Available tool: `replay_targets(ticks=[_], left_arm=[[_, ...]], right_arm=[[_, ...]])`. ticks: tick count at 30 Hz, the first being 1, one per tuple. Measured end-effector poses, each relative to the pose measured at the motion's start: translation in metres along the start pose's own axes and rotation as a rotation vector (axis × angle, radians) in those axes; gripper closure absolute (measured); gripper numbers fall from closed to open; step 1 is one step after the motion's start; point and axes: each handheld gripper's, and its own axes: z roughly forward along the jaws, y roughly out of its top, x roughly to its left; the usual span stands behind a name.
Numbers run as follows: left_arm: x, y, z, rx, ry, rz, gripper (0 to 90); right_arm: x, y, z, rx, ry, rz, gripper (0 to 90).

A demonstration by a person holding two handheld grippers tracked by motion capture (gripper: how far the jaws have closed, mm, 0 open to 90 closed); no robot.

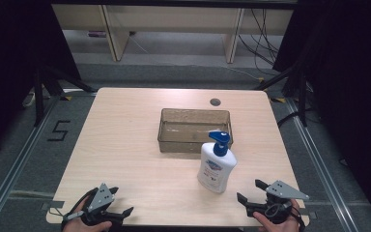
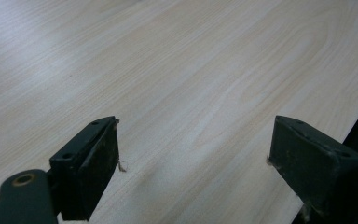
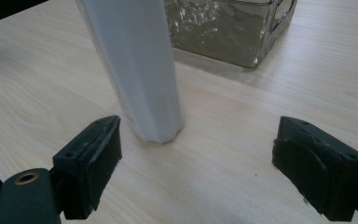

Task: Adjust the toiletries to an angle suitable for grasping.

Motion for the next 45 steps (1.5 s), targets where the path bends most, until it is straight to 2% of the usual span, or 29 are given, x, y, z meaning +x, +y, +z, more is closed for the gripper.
replay_targets(ticks=[3, 5, 7, 13, 15, 16, 17, 18, 19, 20, 22, 23, 25, 28, 29, 32, 34, 35, 36, 39, 42, 43, 45], left_arm=[[0.0, 0.0, 0.0, -0.001, 0.0, 0.002, 15.2], [-0.001, 0.0, 0.001, -0.006, 0.006, 0.0, 15.2], [0.0, 0.0, 0.001, -0.003, 0.011, 0.005, 15.2], [0.0, 0.0, 0.001, 0.001, 0.003, 0.007, 15.2], [0.0, 0.0, 0.001, 0.002, 0.01, 0.01, 15.2], [-0.001, -0.001, 0.002, -0.014, 0.003, -0.005, 15.2], [-0.001, 0.0, 0.002, -0.008, 0.003, -0.003, 15.2], [-0.001, 0.0, 0.002, -0.009, 0.003, -0.004, 15.2], [-0.001, 0.0, 0.002, -0.01, 0.003, -0.006, 15.2], [0.0, 0.0, 0.001, 0.003, 0.011, 0.01, 15.2], [0.0, 0.0, 0.002, 0.002, 0.025, 0.01, 15.2], [-0.001, 0.0, 0.002, -0.005, 0.008, -0.004, 15.2], [-0.001, 0.0, 0.002, -0.008, 0.001, -0.008, 15.2], [-0.001, -0.001, 0.002, -0.011, 0.004, -0.01, 15.2], [0.0, -0.001, 0.001, 0.0, 0.012, 0.002, 15.2], [0.001, 0.0, 0.001, 0.009, 0.012, 0.006, 15.2], [0.001, 0.0, 0.002, 0.007, 0.012, 0.006, 15.2], [0.001, 0.0, 0.002, 0.007, 0.012, 0.006, 15.2], [0.001, -0.001, 0.002, 0.005, 0.012, 0.002, 15.2], [0.001, 0.0, 0.001, 0.012, -0.003, -0.002, 15.2], [0.0, -0.001, 0.002, 0.003, 0.003, -0.002, 15.2], [0.0, -0.001, 0.002, 0.003, 0.003, -0.003, 15.2], [0.0, -0.001, 0.002, 0.003, 0.004, -0.004, 15.2]], right_arm=[[0.0, 0.0, 0.0, -0.002, -0.003, 0.0, 15.4], [0.001, 0.0, -0.001, 0.0, -0.008, 0.022, 15.3], [-0.001, 0.0, 0.0, -0.014, -0.006, 0.004, 15.3], [0.0, 0.001, 0.001, -0.028, -0.007, -0.003, 15.3], [0.001, 0.002, -0.001, -0.03, 0.006, 0.005, 15.3], [0.001, 0.002, -0.001, -0.027, 0.0, -0.005, 15.4], [0.001, 0.002, 0.0, -0.042, 0.006, -0.003, 15.4], [0.002, 0.002, 0.0, -0.041, 0.02, 0.012, 15.4], [0.001, 0.003, 0.0, -0.044, 0.027, -0.002, 15.4], [0.001, 0.004, -0.001, -0.035, 0.018, -0.005, 15.4], [0.003, 0.004, -0.002, -0.038, 0.02, 0.009, 15.4], [0.005, 0.006, -0.002, -0.046, 0.024, 0.011, 15.4], [0.005, 0.007, -0.002, -0.046, 0.026, -0.003, 15.9], [0.005, 0.008, -0.003, -0.054, 0.027, -0.013, 16.1], [0.008, 0.009, -0.004, -0.052, 0.033, 0.021, 16.2], [0.007, 0.012, -0.006, -0.069, 0.027, -0.024, 16.3], [0.008, 0.013, -0.006, -0.08, 0.027, -0.014, 16.3], [0.011, 0.013, -0.006, -0.09, 0.028, 0.013, 16.3], [0.009, 0.016, -0.009, -0.082, 0.027, -0.024, 16.5], [0.012, 0.019, -0.011, -0.087, 0.028, -0.029, 16.7], [0.013, 0.022, -0.012, -0.084, 0.032, -0.039, 17.0], [0.016, 0.023, -0.013, -0.078, 0.041, -0.009, 17.0], [0.017, 0.025, -0.012, -0.093, 0.041, -0.022, 17.3]])
